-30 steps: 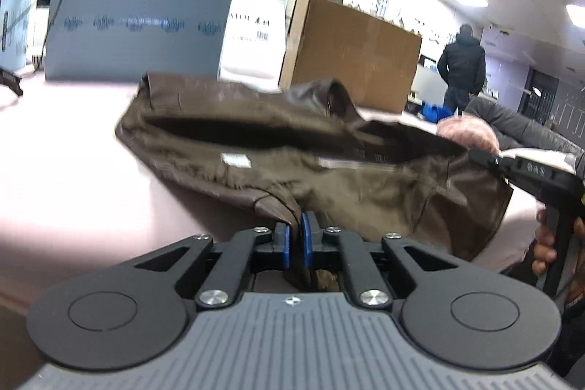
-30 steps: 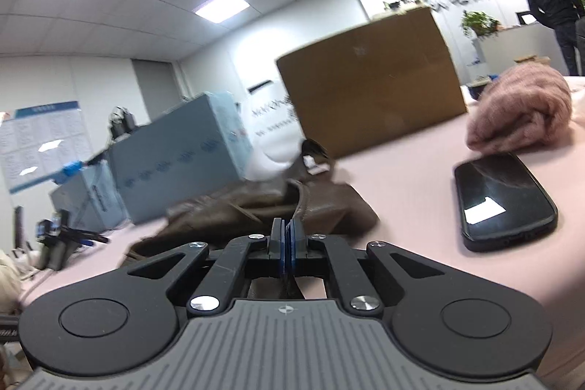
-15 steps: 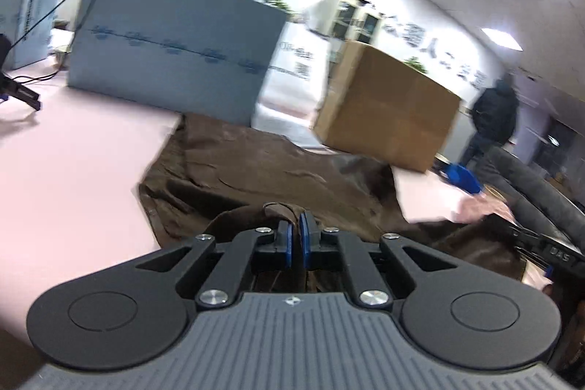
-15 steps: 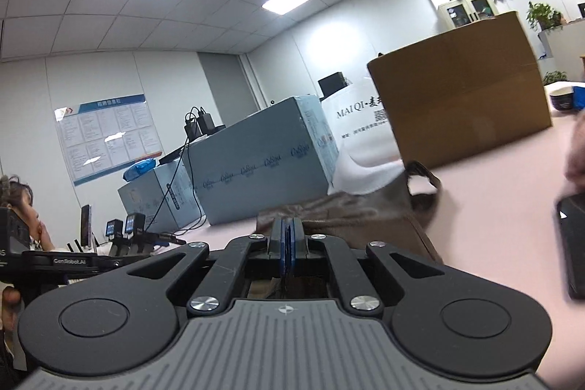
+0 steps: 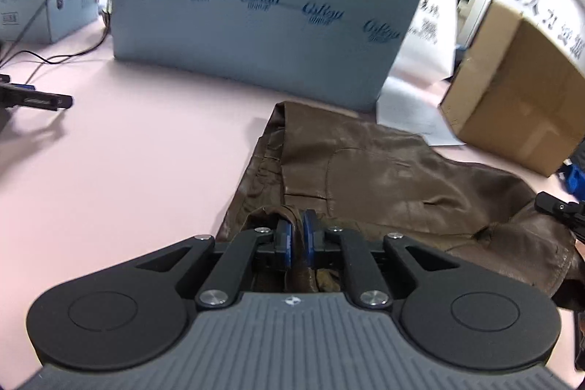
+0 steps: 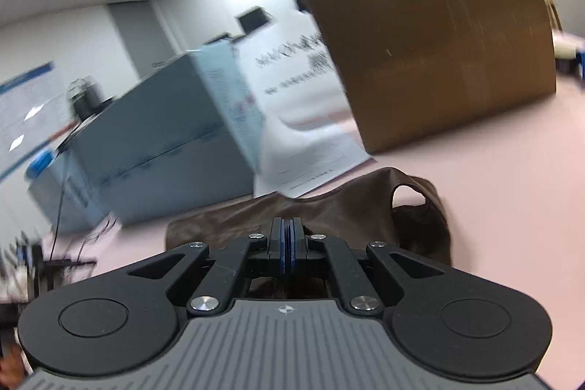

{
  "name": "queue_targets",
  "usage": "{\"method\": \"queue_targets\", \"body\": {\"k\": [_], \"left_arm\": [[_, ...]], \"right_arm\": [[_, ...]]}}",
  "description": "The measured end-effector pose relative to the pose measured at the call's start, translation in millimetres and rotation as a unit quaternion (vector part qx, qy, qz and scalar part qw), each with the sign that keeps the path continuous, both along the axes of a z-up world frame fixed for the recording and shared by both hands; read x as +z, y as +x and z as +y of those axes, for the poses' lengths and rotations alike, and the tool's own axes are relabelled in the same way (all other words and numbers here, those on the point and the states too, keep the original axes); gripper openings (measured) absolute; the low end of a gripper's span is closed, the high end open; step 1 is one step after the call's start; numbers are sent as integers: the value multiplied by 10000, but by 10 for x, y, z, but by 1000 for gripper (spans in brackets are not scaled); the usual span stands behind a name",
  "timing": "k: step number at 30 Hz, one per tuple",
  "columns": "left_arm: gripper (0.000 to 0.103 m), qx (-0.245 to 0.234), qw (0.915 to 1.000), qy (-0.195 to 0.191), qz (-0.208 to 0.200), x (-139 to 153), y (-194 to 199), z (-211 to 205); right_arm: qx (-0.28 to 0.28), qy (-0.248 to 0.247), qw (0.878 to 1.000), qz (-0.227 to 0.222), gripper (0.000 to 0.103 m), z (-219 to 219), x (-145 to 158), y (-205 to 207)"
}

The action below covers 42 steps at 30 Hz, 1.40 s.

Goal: Fold clothes

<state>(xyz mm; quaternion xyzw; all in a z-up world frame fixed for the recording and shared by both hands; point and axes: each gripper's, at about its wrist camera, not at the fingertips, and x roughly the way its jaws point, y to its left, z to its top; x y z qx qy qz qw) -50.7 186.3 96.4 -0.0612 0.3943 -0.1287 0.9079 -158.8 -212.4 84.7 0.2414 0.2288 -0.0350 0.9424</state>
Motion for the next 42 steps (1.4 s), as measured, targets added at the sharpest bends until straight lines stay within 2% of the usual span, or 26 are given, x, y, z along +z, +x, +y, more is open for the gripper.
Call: {"method": "queue_targets", "body": {"k": [2, 3, 4, 7, 9, 11, 13, 15, 18, 19, 21, 22, 24, 25, 27, 30, 32, 33, 34, 35, 36, 37, 38, 39, 40, 42], "left_arm": [[11, -3, 9999, 154, 60, -52, 90, -67], [12, -81, 9995, 314, 54, -91, 150, -120], [19, -159, 9991, 386, 23, -108, 151, -143], [51, -630, 9954, 692, -228, -205, 174, -214], [62, -634, 9947, 710, -392, -218, 179, -187], [89, -585, 9928, 788, -689, -183, 117, -137], [89, -547, 9850, 1068, -1242, -112, -76, -91], [89, -728, 9720, 1335, -1791, -71, -377, -4], [91, -894, 9658, 1338, -2034, -79, -724, 167], [91, -970, 9660, 1283, -2026, -107, -843, 239], [91, -1165, 9711, 1139, -1742, -240, -1012, 365], [91, -1225, 9727, 1142, -1608, -300, -1025, 371], [91, -1296, 9755, 1165, -1344, -446, -1040, 360], [91, -1305, 9768, 1175, -1224, -524, -1042, 345], [91, -1217, 9809, 1037, -1108, -641, -1026, 282], [91, -1221, 9828, 738, -1170, -704, -1042, 182], [91, -1279, 9789, 934, -1291, -718, -1083, 49], [91, -1297, 9761, 1096, -1360, -722, -1102, -24], [90, -1277, 9755, 1131, -1391, -726, -1106, -61], [81, -1262, 9754, 1141, -1405, -727, -1114, -106], [73, -1206, 9758, 1135, -1427, -726, -1131, -139], [59, -1037, 9766, 1199, -1455, -730, -1159, -152], [36, -868, 9770, 1263, -1483, -733, -1187, -164], [25, -699, 9771, 1326, -1510, -737, -1215, -176], [16, -547, 9775, 1351, -1526, -736, -1250, -178], [10, -386, 9818, 1116, -1488, -705, -1374, -97]], "right_arm": [[-253, -21, 9994, 245, 10, -120, -79, 215], [-389, -34, 9987, 326, 24, -190, -111, 287], [-519, -46, 9978, 399, 48, -260, -142, 356], [-621, -95, 9980, 104, 67, -506, -136, 344], [-669, -343, 9972, -14, 73, -642, -88, 273], [-675, -619, 9957, -155, 73, -745, -11, 145], [-398, -669, 9962, -388, 73, -784, 57, -49], [-136, -722, 9953, -636, 73, -752, 90, -293], [76, -1052, 9904, -889, 72, -598, 63, -682], [101, -1417, 9855, -926, 73, -508, 17, -774], [144, -2152, 9714, -990, 73, -329, -77, -956], [52, -2679, 9591, -912, 73, -225, -139, -999], [-11, -3312, 9395, -871, 72, -111, -256, -1005], [50, -3337, 9386, -874, 70, -92, -285, -1004], [71, -3056, 9481, -871, 68, -83, -285, -968], [-150, -2719, 9550, -1177, 67, -16, -263, -945], [-206, -2727, 9562, -1044, 67, 49, -260, -837], [-235, -2705, 9602, -657, 63, 90, -276, -708], [-277, -2630, 9633, -456, 39, 97, -303, -628], [-278, -2577, 9652, -362, 22, 99, -326, -572], [-291, -2542, 9663, -293, 12, 113, -379, -514], [-381, -2652, 9630, -288, 10, 153, -429, -514], [-413, -2747, 9602, -275, 9, 187, -465, -509], [-486, -2866, 9563, -330, 7, 255, -517, -567], [-537, -2875, 9554, -408, 7, 291, -541, -628], [-639, -2793, 9560, -633, 6, 353, -571, -865]]}}
